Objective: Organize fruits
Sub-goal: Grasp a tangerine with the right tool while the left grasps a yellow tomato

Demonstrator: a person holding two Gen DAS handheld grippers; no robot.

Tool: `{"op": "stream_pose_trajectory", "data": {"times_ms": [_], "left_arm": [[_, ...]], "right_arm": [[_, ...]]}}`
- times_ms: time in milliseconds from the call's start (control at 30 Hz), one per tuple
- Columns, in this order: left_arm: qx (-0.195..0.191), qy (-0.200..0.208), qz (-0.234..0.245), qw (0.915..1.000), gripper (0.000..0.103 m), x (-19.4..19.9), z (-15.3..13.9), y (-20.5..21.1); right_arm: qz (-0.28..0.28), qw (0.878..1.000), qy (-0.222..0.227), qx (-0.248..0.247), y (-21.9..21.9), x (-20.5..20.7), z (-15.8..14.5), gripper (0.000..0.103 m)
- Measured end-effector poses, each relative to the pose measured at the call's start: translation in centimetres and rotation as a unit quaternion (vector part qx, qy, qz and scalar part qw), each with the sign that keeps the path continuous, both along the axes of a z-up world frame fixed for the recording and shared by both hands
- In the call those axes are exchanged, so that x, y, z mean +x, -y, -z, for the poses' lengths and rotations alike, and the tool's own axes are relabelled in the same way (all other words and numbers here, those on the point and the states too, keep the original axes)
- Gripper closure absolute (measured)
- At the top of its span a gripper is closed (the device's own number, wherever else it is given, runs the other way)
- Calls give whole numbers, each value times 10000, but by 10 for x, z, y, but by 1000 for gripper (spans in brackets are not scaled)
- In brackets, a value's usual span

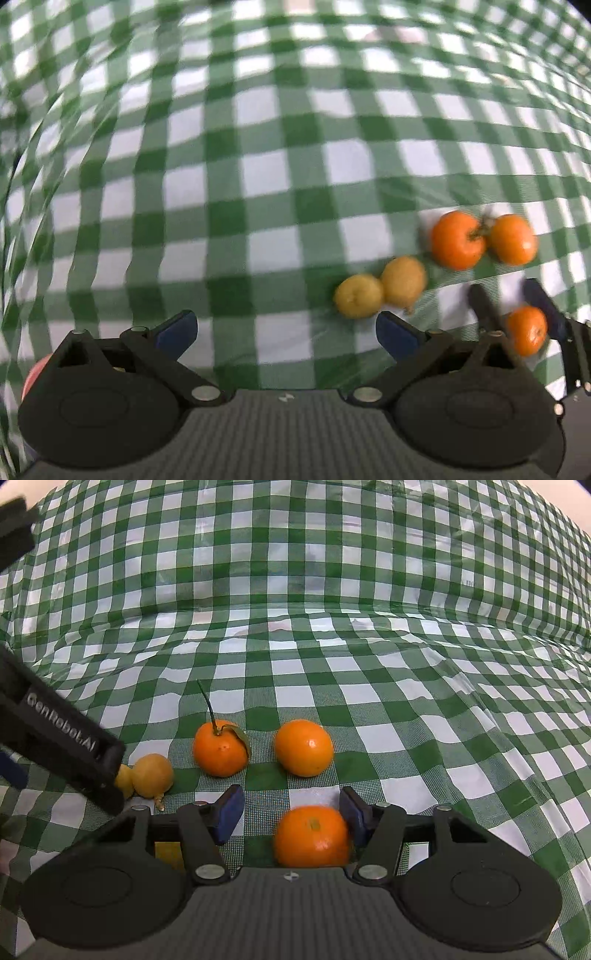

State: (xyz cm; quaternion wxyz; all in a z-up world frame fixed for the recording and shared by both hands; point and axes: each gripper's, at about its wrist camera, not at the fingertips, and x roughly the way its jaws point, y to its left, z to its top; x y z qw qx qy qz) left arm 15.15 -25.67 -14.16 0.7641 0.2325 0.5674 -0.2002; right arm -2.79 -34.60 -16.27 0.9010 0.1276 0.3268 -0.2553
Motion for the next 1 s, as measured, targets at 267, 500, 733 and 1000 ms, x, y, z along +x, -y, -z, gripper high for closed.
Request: {"op": "stream_pose_trajectory", "data": {"times_ms": [267,500,733,1000], "left_arm": [[-170,-259,103,9995,33,5,3,16],[-244,-347,9,9991,17,-2,-6,5],[-7,-219,171,9996,46,-12,1,8],[-210,-105,-102,9997,74,-16,-24,-11]], "right_arm": [[-59,9998,-155,-105,-1,-3,0,44],[-20,9998,-175,-86,-4,-7,0,44],[1,9998,-211,8,-4,-15,-4,64],[280,9995,153,47,2,-21,-11,64]]}}
